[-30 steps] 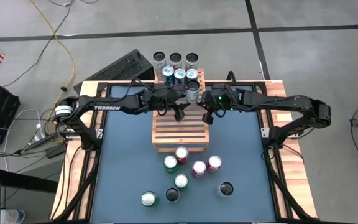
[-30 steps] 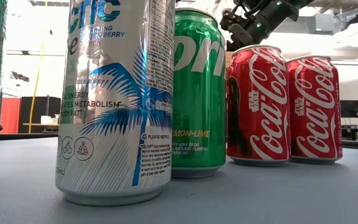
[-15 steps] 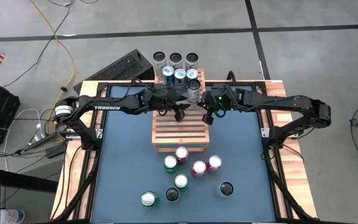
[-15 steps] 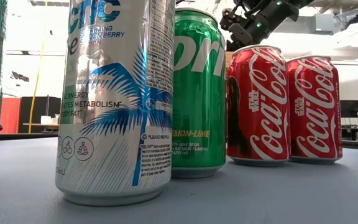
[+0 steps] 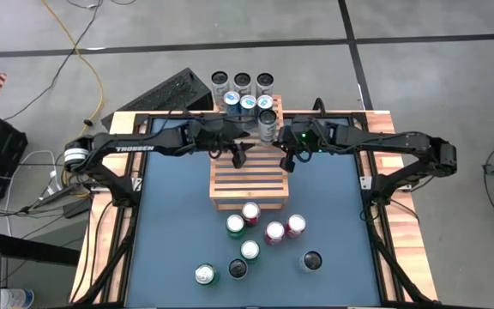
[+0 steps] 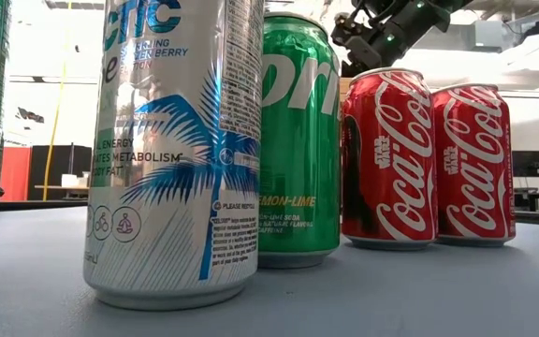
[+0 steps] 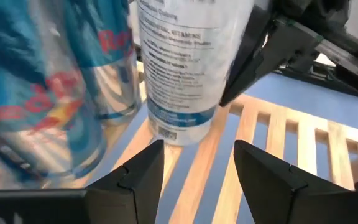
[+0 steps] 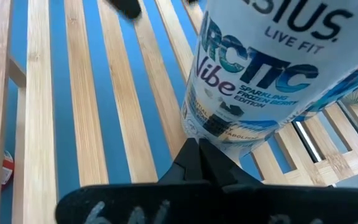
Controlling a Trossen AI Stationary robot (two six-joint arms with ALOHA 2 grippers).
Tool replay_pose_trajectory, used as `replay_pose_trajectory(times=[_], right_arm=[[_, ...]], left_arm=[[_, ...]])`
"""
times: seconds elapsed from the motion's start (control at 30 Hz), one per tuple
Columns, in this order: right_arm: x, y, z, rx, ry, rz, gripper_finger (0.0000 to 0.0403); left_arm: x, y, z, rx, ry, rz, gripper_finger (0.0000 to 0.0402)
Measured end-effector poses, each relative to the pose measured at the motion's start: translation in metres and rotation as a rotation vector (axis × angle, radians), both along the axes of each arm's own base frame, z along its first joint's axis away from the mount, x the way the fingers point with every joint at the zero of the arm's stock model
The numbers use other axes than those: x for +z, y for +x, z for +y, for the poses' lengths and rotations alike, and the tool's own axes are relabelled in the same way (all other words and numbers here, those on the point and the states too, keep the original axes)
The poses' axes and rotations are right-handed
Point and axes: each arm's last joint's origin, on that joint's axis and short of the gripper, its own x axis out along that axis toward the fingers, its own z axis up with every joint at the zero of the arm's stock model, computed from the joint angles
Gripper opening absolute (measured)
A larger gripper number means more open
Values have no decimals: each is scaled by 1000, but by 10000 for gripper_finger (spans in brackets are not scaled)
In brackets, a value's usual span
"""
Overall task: Place canned beverage on shelf
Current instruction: Adjust the soda cans on the shelf
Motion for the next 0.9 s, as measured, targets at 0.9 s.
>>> replay_pose_trajectory(times=[0.9], right_arm=[[69,-76,-14,-12,-115,-237,0]], left_arm=[[98,-114,-35,-88,98,-163,180]])
